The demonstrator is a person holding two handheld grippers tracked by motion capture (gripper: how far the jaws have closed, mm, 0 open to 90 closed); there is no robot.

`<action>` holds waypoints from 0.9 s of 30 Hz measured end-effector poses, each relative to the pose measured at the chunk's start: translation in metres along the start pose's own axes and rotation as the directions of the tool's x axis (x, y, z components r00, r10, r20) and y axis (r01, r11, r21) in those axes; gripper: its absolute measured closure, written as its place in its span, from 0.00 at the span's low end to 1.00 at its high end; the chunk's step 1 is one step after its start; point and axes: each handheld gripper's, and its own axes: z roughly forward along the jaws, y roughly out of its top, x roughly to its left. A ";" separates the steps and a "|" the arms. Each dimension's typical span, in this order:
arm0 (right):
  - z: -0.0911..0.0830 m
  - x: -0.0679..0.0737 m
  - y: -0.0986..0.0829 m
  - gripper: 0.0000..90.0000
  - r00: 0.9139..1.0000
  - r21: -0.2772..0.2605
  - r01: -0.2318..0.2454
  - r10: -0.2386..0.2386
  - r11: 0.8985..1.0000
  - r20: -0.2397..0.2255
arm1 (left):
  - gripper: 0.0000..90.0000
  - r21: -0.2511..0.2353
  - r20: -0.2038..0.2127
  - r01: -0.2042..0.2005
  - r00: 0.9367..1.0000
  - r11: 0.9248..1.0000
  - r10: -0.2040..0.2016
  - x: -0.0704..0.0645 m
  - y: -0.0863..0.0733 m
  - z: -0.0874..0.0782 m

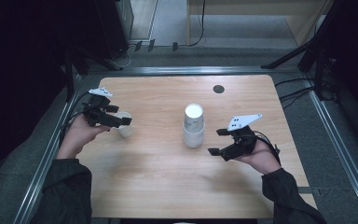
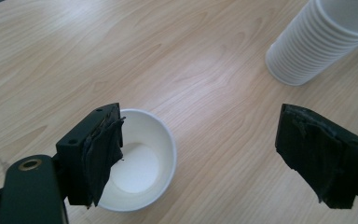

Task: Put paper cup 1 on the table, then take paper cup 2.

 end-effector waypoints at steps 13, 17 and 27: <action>0.002 -0.002 0.013 0.22 0.999 -0.016 0.024 -0.024 1.000 0.044 | 0.17 -0.005 0.071 -0.059 0.996 0.998 0.059 -0.033 0.009 0.016; 0.004 -0.003 0.016 0.27 0.999 -0.006 0.018 -0.018 1.000 0.036 | 0.17 0.001 0.093 -0.086 0.992 0.996 0.085 -0.043 0.010 0.025; -0.002 -0.021 0.028 0.31 0.999 -0.013 0.009 -0.009 1.000 0.031 | 0.17 0.006 0.144 -0.117 0.983 0.993 0.115 -0.060 0.005 0.040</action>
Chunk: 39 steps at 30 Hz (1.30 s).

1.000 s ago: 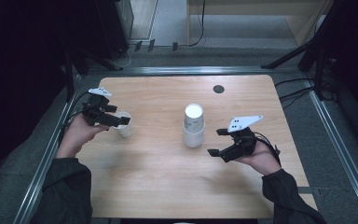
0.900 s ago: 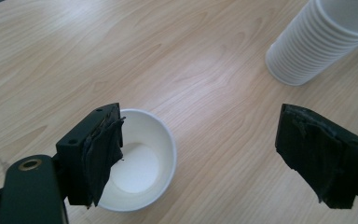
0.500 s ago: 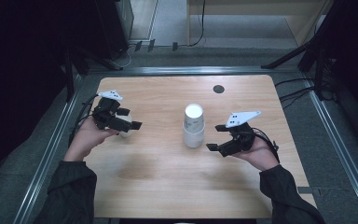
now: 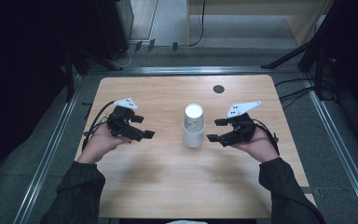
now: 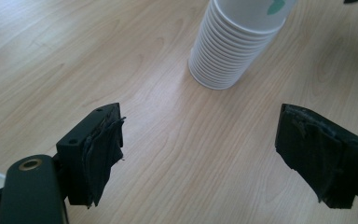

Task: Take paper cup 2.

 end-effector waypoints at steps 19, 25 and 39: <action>0.001 -0.018 0.041 0.29 0.994 0.090 0.092 -0.087 0.992 -0.059 | 0.17 0.025 0.057 -0.052 0.997 0.998 0.050 -0.026 -0.004 0.033; 0.011 -0.020 0.059 0.28 0.988 0.130 0.140 -0.130 0.982 -0.088 | 0.17 0.031 0.074 -0.066 0.995 0.997 0.063 -0.029 -0.004 0.038; 0.038 -0.007 0.100 0.28 0.968 0.283 0.245 -0.219 0.927 -0.119 | 0.17 0.053 0.110 -0.075 0.992 0.996 0.068 -0.027 -0.006 0.036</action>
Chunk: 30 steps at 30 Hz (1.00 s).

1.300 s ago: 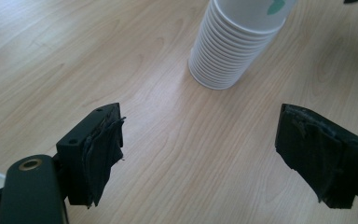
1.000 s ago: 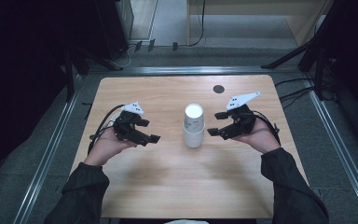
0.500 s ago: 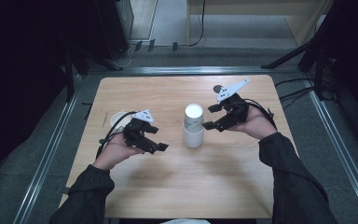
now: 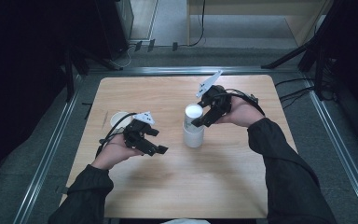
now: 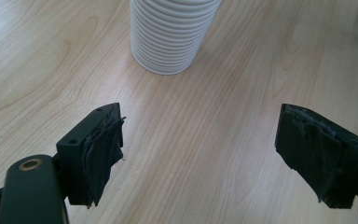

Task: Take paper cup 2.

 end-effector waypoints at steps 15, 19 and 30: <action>-0.002 0.001 0.016 0.38 1.000 0.080 -0.010 0.010 0.997 -0.004 | 0.17 0.001 -0.006 -0.017 1.000 1.000 0.017 -0.002 0.000 0.000; -0.006 0.002 0.018 0.38 1.000 0.080 -0.010 0.010 0.997 -0.003 | 0.17 0.007 -0.003 -0.024 1.000 1.000 0.024 -0.003 0.000 0.001; -0.022 0.005 0.030 0.38 0.999 0.089 -0.037 0.036 0.995 0.009 | 0.17 0.011 0.000 -0.033 0.999 0.999 0.033 -0.004 0.000 0.003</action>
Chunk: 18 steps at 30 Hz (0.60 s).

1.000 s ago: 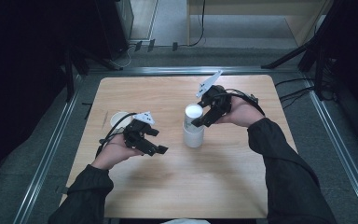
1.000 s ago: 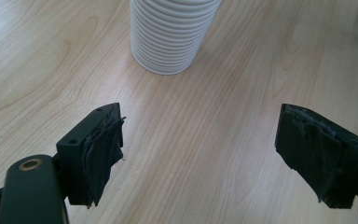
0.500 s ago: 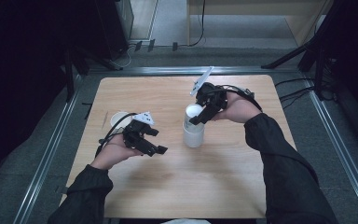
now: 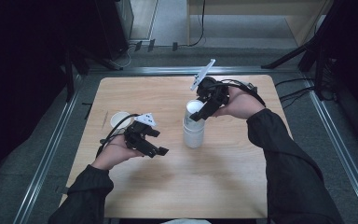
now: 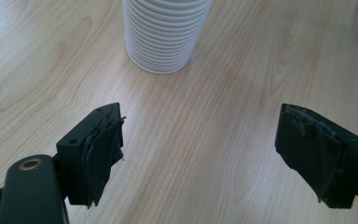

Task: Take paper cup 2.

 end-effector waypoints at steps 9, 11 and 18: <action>-0.026 0.004 0.010 0.38 1.000 -0.015 0.001 0.000 1.000 0.017 | 0.17 -0.013 -0.009 0.012 1.000 1.000 -0.012 0.002 0.000 -0.001; -0.034 0.006 0.012 0.38 1.000 -0.014 -0.004 0.005 1.000 0.026 | 0.17 -0.018 -0.007 0.016 1.000 1.000 -0.017 0.002 0.000 -0.002; -0.068 0.021 0.020 0.38 0.998 -0.035 0.022 -0.020 0.999 0.053 | 0.17 -0.033 -0.017 0.015 1.000 0.999 -0.016 0.004 -0.002 -0.005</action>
